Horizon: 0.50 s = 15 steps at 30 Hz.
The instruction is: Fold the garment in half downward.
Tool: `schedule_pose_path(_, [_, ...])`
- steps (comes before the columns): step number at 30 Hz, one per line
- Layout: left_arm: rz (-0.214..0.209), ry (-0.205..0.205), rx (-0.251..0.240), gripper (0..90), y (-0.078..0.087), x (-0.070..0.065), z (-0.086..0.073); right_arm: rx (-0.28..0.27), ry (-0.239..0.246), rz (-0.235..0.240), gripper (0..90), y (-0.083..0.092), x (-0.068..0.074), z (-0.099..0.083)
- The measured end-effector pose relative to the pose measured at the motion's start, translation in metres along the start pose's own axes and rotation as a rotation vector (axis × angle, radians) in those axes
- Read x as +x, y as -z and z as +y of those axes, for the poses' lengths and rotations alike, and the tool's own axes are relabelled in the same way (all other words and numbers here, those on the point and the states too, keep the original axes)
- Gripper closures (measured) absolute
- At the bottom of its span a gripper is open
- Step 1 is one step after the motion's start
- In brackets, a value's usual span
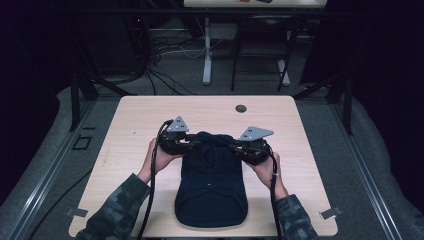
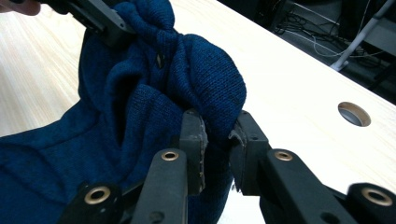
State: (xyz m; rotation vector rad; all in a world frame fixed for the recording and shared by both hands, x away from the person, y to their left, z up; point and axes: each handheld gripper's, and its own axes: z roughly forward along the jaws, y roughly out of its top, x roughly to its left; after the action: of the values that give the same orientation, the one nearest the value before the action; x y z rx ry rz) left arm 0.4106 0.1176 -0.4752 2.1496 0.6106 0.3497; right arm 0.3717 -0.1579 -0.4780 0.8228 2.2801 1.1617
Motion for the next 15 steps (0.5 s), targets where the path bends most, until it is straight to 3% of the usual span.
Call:
schedule_pose_path(6, [-0.013,0.01,0.036,59.0,-0.004,0.0,-0.003,0.002,0.007,0.002,77.0,-0.002,0.0,0.001])
schedule_pose_path(11, [-0.031,0.033,0.072,38.2,-0.01,0.001,-0.003,-0.006,0.013,0.003,77.3,-0.002,0.001,0.002])
schedule_pose_path(15, [-0.047,0.044,0.082,32.5,-0.013,0.001,-0.004,-0.01,0.015,0.005,77.3,-0.001,0.001,0.002])
